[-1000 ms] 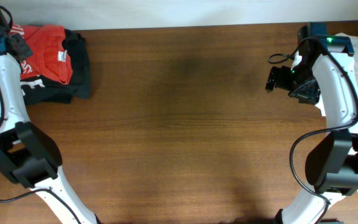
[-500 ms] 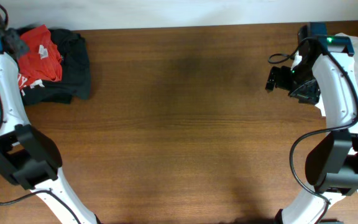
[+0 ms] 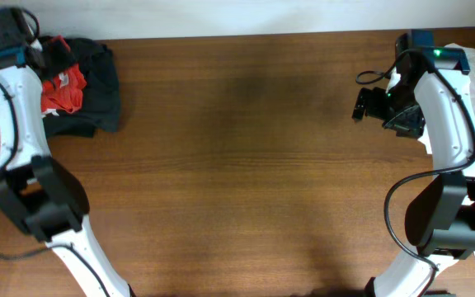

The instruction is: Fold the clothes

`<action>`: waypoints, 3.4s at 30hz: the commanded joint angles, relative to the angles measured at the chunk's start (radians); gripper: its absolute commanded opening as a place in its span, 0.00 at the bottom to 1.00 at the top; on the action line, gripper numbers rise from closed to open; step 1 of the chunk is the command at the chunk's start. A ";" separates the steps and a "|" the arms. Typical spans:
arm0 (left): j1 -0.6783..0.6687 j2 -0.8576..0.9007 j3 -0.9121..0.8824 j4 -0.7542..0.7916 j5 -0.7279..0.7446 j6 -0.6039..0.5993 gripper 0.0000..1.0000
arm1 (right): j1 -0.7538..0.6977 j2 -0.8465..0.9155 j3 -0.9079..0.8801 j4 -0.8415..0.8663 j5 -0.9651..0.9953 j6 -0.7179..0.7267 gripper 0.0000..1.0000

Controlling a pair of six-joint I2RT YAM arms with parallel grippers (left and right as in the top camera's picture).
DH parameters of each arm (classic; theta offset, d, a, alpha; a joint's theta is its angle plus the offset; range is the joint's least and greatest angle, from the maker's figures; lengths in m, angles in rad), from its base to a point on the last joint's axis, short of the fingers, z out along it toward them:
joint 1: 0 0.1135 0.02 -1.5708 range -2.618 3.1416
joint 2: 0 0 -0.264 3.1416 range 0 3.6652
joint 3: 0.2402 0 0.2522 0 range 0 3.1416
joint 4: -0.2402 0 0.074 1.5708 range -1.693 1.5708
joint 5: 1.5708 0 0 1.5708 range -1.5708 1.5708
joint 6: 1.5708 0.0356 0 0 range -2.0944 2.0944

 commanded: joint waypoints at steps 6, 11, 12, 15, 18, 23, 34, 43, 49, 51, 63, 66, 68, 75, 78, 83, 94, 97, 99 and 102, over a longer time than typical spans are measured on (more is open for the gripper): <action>-0.099 -0.448 0.008 -0.438 0.344 0.077 0.99 | -0.003 -0.015 0.013 0.000 0.002 0.008 0.99; -0.209 -0.511 0.008 -0.755 0.344 0.177 0.99 | -0.003 -0.015 0.013 0.000 0.002 0.008 0.99; -0.248 -0.511 0.008 -0.790 0.344 0.196 0.99 | -0.003 -0.015 0.013 0.000 0.002 0.008 0.99; -0.445 -0.514 0.005 -0.834 0.298 0.221 0.99 | -0.003 -0.015 0.013 0.000 0.002 0.008 0.99; -0.622 -0.514 -0.015 -0.834 0.227 0.218 0.99 | -0.003 -0.015 0.013 0.000 0.002 0.008 0.99; -0.738 -0.513 -0.039 -0.834 0.179 0.210 0.99 | -0.003 -0.015 0.013 0.000 0.002 0.008 0.99; -0.737 -0.513 -0.097 -0.801 0.167 0.340 0.99 | -0.003 -0.015 0.013 0.000 0.002 0.008 0.99; -0.664 -0.843 -0.555 -0.386 0.175 0.447 0.99 | -0.003 -0.015 0.013 0.000 0.002 0.008 0.99; -0.522 -1.253 -1.191 0.204 0.185 0.447 0.99 | -0.003 -0.015 0.013 0.000 0.002 0.008 0.99; -0.481 -1.448 -1.414 0.413 0.193 0.447 0.99 | -0.003 -0.015 0.013 0.000 0.002 0.008 0.99; -0.347 -2.137 -2.206 1.102 0.095 0.447 0.99 | -0.003 -0.015 0.013 0.000 0.002 0.008 0.99; -0.343 -2.205 -2.210 1.002 0.088 0.447 0.99 | -0.003 -0.015 0.013 0.000 0.002 0.008 0.99; -0.324 -2.268 -2.210 0.906 0.089 0.447 0.99 | -0.003 -0.015 0.013 0.000 0.002 0.008 0.99; -0.320 -2.269 -2.210 0.780 0.089 0.446 0.99 | -0.003 -0.015 0.013 0.000 0.002 0.008 0.99; -0.320 -2.268 -2.210 0.780 0.089 0.446 0.99 | -0.003 -0.015 0.013 0.000 0.002 0.008 0.99; -0.320 -2.268 -2.210 0.780 0.089 0.446 0.99 | -0.003 -0.015 0.013 0.000 0.002 0.008 0.99; -0.320 -2.268 -2.210 0.780 0.089 0.446 0.99 | -0.003 -0.015 0.013 0.000 0.002 0.008 0.99; -0.320 -2.268 -2.210 0.780 0.089 0.446 0.99 | -0.003 -0.015 0.013 0.000 0.002 0.008 0.99; -0.320 -2.268 -2.210 0.780 0.089 0.446 0.99 | 0.000 -0.011 0.013 0.000 0.002 0.007 0.99; -0.320 -2.268 -2.210 0.780 0.089 0.446 0.99 | -0.002 -0.039 0.013 0.002 0.039 0.008 0.99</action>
